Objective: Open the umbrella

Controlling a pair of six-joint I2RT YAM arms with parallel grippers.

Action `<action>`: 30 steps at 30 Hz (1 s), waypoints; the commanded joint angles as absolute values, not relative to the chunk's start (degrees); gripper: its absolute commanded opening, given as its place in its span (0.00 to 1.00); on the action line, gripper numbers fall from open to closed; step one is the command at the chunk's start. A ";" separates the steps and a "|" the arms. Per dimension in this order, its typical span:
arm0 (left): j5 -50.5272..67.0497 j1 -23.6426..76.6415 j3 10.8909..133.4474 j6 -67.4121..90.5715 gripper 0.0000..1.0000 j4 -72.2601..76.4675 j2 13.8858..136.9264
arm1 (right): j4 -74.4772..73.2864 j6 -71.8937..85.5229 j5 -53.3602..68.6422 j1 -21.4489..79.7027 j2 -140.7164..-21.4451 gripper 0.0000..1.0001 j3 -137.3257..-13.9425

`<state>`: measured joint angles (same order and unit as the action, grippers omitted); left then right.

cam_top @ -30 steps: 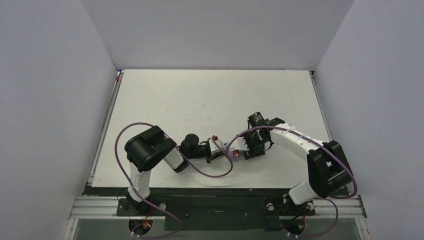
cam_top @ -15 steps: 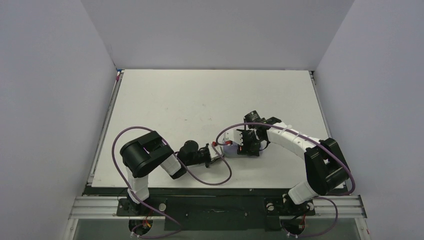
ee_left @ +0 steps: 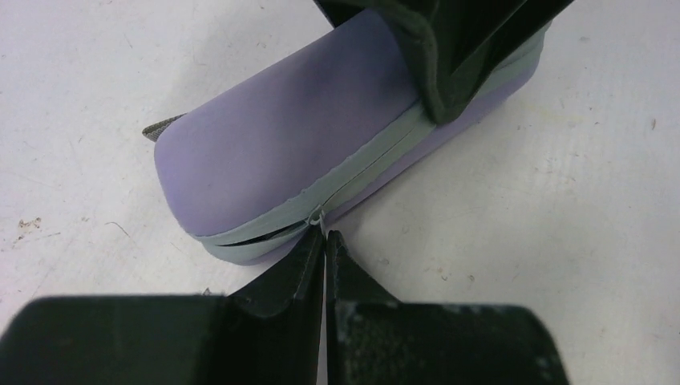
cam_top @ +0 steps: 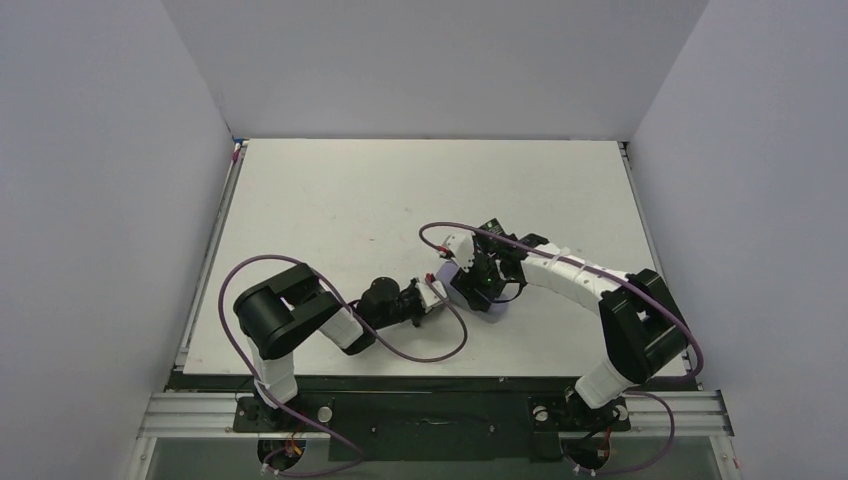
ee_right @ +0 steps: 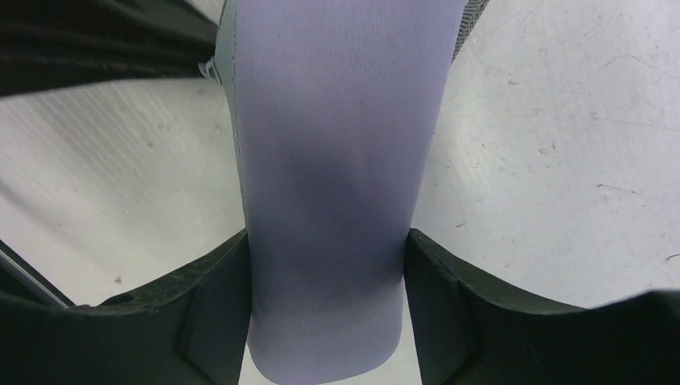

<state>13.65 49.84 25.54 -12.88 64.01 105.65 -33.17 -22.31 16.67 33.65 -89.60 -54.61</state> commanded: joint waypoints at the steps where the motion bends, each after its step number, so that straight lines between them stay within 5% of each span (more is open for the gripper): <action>1: 18.19 50.49 27.04 -12.88 0.00 61.20 105.39 | -25.63 -10.75 19.85 33.50 -91.57 0.31 -57.02; 4: 18.86 48.66 27.49 -13.40 0.00 60.44 105.78 | -28.49 -10.99 24.59 32.88 -90.54 0.59 -57.53; 11: 20.68 45.90 28.72 -15.33 0.00 58.38 105.91 | -32.10 -8.09 33.60 27.20 -88.97 0.82 -58.01; 19: 22.85 45.20 29.13 -19.11 0.00 57.87 106.23 | -26.73 0.62 32.92 26.30 -93.03 0.86 -61.82; 30: 23.87 45.08 30.65 -19.21 0.00 55.33 106.81 | -20.76 8.58 32.43 25.00 -101.60 0.78 -65.52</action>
